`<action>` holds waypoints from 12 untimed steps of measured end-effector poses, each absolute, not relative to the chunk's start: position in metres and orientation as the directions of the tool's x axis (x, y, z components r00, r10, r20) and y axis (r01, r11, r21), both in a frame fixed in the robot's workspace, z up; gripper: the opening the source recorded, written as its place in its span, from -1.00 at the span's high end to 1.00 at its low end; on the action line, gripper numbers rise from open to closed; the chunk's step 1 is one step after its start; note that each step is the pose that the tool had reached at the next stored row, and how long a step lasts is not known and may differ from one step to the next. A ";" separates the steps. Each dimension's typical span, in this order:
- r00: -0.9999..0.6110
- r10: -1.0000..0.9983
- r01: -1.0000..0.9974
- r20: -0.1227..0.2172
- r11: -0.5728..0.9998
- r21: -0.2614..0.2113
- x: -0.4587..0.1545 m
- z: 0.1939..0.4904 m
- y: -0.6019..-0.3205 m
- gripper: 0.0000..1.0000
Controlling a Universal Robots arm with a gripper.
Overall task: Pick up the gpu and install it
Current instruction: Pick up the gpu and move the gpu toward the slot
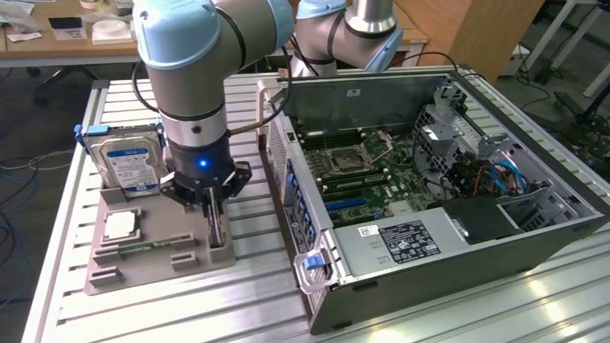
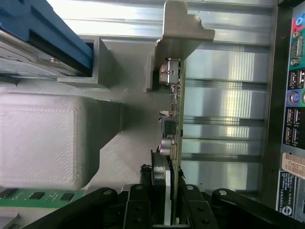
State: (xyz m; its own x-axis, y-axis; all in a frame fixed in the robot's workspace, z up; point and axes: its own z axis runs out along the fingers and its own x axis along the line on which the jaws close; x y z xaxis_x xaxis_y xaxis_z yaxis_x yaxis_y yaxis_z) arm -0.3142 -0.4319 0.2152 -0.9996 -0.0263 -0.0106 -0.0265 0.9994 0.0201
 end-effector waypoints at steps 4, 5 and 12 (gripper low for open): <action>-1.000 -0.026 -0.027 -0.011 0.999 0.020 -0.314 0.231 -0.432 0.44; -1.000 -0.026 -0.027 -0.011 0.999 0.020 -0.314 0.236 -0.432 0.44; -1.000 -0.026 -0.026 -0.011 0.999 0.020 -0.314 0.268 -0.432 0.44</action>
State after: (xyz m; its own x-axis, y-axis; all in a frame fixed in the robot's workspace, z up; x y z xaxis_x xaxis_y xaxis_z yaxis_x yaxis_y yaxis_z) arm -0.3142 -0.4319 0.2675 -0.9996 -0.0263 -0.0106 -0.0265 0.9994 0.0202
